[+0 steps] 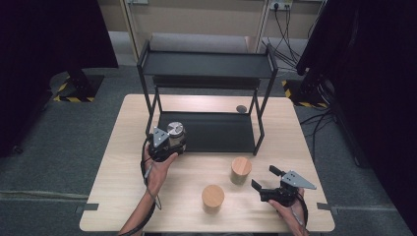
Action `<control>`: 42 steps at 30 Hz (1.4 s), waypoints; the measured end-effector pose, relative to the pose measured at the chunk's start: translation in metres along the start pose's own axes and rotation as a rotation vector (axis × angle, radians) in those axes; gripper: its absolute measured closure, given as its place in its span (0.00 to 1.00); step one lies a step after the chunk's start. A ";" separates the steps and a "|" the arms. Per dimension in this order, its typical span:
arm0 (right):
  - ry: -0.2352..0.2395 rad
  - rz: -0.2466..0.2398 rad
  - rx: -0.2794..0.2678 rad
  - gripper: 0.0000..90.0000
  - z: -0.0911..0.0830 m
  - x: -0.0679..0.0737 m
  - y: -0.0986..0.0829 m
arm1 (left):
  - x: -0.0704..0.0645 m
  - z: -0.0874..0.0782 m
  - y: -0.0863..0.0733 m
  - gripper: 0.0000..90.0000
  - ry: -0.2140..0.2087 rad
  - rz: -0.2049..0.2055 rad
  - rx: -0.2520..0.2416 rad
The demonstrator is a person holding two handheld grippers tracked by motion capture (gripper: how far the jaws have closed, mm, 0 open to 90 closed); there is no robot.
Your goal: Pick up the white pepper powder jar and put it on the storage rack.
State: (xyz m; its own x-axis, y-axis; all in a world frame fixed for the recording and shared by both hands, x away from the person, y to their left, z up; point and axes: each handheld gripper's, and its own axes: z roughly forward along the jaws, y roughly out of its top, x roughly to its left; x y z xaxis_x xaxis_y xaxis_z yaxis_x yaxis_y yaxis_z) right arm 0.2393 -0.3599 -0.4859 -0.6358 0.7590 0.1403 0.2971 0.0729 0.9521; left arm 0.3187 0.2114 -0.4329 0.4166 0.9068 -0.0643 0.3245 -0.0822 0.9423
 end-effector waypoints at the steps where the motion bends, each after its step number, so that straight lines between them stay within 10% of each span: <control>1: 0.000 0.001 0.000 0.01 0.000 0.000 0.000 | 0.000 0.001 0.001 0.34 0.001 0.000 0.000; 42: 0.001 0.003 -0.002 0.01 0.000 0.000 0.000 | 0.001 0.036 0.014 0.34 0.072 0.000 -0.006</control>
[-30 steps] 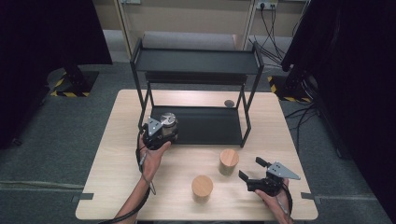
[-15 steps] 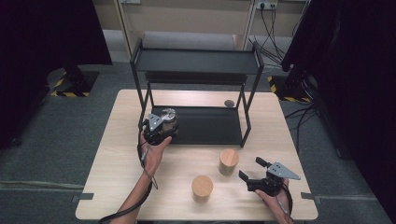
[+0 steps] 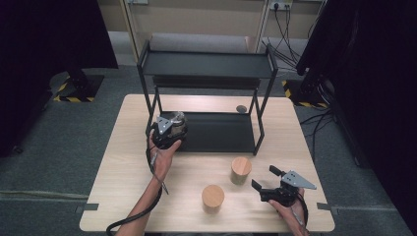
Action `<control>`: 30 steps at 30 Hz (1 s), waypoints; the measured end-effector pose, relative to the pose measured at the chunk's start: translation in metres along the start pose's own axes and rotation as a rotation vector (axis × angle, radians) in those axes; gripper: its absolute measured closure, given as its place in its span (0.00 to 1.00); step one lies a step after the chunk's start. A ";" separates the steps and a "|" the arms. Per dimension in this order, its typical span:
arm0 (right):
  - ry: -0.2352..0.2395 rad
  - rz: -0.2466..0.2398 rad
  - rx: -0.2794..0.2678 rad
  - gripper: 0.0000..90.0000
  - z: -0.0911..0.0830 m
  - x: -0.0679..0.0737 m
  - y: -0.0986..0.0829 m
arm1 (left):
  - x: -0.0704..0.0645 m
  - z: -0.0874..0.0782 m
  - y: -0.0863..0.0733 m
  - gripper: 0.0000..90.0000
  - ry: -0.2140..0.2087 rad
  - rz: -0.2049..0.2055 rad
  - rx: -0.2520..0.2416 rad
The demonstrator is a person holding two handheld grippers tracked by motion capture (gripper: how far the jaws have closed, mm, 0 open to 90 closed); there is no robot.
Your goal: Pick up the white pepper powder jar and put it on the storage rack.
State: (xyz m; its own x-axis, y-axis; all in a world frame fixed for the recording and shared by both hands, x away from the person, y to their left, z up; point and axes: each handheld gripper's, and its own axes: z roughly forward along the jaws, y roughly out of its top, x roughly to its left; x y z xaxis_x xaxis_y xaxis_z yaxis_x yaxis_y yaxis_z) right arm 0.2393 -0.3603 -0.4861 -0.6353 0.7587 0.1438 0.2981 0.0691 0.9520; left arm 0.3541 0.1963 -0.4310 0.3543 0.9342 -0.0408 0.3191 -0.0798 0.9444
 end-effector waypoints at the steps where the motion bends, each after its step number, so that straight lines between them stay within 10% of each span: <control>1: 0.000 0.000 0.000 0.01 0.000 0.000 0.000 | -0.001 0.002 0.000 0.34 0.003 -0.001 0.004; 30: 0.000 0.003 -0.001 0.01 0.000 0.000 0.000 | 0.003 0.022 -0.011 0.34 0.049 -0.005 0.013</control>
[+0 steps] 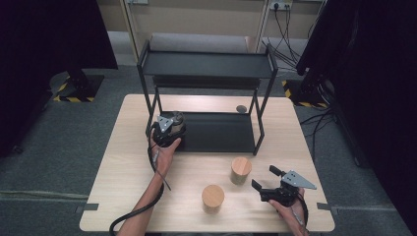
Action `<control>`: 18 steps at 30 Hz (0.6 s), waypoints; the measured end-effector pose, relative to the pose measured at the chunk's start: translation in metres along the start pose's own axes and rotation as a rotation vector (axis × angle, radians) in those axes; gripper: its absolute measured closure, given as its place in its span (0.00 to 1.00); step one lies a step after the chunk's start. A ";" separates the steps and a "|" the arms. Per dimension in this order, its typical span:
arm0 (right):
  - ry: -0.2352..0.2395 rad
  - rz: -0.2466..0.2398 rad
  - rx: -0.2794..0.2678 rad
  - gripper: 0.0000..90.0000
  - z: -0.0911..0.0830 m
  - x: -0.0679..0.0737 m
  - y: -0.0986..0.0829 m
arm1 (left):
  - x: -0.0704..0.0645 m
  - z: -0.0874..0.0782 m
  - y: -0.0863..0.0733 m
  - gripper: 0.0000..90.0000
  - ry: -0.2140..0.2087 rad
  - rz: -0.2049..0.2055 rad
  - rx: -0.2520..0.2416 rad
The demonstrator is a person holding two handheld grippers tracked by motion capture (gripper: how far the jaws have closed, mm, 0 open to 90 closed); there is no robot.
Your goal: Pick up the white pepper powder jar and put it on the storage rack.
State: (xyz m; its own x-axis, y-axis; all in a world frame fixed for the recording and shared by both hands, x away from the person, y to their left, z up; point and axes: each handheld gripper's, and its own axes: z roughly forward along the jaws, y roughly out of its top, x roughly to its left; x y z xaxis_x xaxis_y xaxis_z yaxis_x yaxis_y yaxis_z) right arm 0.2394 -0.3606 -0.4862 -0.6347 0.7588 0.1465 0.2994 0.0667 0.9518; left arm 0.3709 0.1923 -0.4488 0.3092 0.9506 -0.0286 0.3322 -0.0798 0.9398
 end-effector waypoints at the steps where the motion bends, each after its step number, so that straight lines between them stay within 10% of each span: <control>1: 0.000 0.000 0.000 0.01 0.000 0.000 0.000 | 0.000 0.001 0.000 0.34 -0.001 -0.001 -0.001; 18: 0.001 0.002 -0.002 0.01 0.000 0.000 0.000 | -0.004 0.011 -0.002 0.34 0.006 0.007 0.003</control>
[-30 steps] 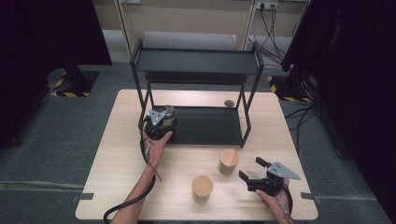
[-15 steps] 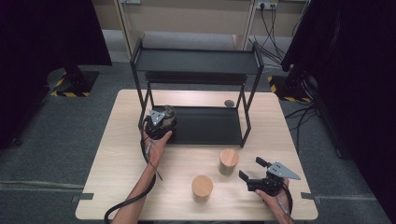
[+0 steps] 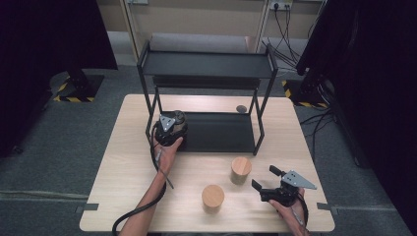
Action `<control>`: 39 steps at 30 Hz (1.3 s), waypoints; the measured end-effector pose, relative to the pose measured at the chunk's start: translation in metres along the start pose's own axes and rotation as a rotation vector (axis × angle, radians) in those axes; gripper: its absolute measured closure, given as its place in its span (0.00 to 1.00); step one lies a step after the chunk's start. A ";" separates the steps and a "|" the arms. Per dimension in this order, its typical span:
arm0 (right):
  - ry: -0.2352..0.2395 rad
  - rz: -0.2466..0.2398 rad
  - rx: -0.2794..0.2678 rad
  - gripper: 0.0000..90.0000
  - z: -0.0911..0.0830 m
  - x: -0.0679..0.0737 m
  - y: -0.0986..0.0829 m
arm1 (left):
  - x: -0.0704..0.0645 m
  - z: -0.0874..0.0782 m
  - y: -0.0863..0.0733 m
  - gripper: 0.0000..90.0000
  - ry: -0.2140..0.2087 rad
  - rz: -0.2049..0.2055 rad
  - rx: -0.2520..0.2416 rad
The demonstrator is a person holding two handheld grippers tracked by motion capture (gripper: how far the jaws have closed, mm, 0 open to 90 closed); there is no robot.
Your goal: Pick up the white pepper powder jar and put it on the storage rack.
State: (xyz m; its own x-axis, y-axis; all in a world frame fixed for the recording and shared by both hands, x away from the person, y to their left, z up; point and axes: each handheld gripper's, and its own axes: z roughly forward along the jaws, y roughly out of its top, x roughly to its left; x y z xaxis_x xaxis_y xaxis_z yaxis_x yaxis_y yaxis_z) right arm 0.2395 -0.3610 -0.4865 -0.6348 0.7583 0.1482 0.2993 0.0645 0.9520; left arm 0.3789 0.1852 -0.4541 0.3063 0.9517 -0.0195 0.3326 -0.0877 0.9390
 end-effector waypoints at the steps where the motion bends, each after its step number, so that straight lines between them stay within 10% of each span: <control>1: 0.000 -0.001 0.000 0.01 0.000 0.000 0.000 | -0.001 0.001 0.000 0.34 0.002 -0.002 0.000; 39: 0.002 -0.004 0.000 0.01 0.000 0.000 0.000 | -0.003 0.007 -0.008 0.34 0.034 -0.005 0.013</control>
State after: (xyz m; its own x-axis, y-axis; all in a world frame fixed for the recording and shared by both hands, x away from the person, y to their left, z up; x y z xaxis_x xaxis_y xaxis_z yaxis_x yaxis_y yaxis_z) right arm 0.2395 -0.3609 -0.4865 -0.6374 0.7568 0.1447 0.2968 0.0678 0.9525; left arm 0.3815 0.1807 -0.4640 0.2745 0.9615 -0.0127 0.3455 -0.0863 0.9344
